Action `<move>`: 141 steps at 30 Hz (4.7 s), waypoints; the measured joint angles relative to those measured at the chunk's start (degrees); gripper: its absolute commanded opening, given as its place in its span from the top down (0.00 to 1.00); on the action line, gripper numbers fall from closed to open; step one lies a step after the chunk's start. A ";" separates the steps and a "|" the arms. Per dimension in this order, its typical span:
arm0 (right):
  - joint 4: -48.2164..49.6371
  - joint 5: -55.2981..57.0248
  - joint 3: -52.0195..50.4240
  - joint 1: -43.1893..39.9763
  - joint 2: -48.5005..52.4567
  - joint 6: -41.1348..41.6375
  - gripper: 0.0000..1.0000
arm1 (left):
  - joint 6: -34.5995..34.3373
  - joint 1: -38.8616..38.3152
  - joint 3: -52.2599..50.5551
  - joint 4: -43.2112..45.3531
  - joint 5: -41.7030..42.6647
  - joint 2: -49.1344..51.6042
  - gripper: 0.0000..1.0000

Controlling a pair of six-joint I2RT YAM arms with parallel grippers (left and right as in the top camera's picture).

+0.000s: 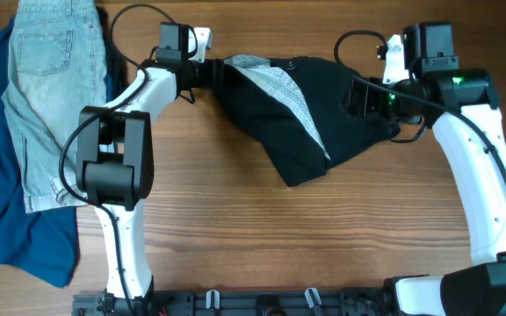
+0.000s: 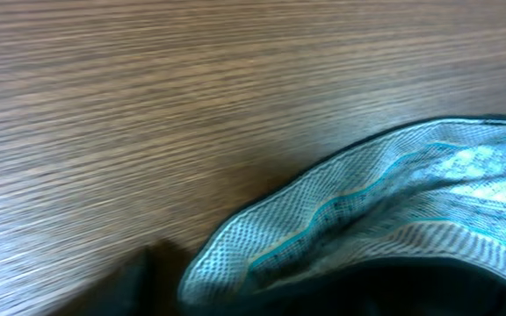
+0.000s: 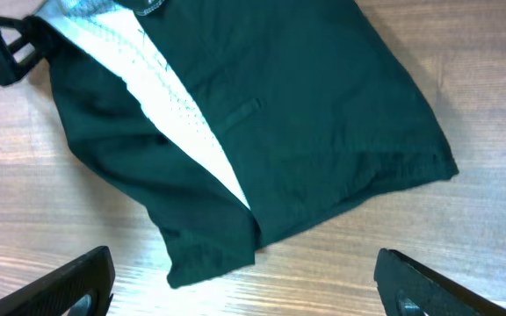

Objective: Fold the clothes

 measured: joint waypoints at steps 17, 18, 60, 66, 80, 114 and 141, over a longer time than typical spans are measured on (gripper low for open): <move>19.80 1.38 -25.33 7.19 0.48 15.58 0.31 | -0.70 -2.38 0.00 2.19 1.27 0.37 0.96; 21.33 1.75 -26.64 8.07 0.59 16.68 0.31 | -0.70 -2.38 0.00 1.68 1.14 0.37 0.96; 16.11 6.80 1.68 -7.50 -8.59 6.64 0.96 | -3.93 0.04 -0.28 -3.69 -4.68 -31.04 0.96; 4.66 -3.10 14.58 -12.72 -15.50 3.17 0.96 | -4.07 -0.07 -0.26 -4.55 -3.23 -53.51 0.96; -10.19 -2.40 25.88 -14.10 -33.07 0.22 0.96 | -0.85 -0.04 -0.17 -23.43 -5.53 -77.50 0.96; 47.78 -2.56 20.68 -11.13 43.25 -2.78 0.00 | -5.44 4.09 -0.02 25.44 -19.87 -5.03 0.00; 13.49 6.73 -15.43 -5.75 21.79 9.84 0.00 | -4.17 2.89 1.64 -28.04 -19.30 -26.34 0.00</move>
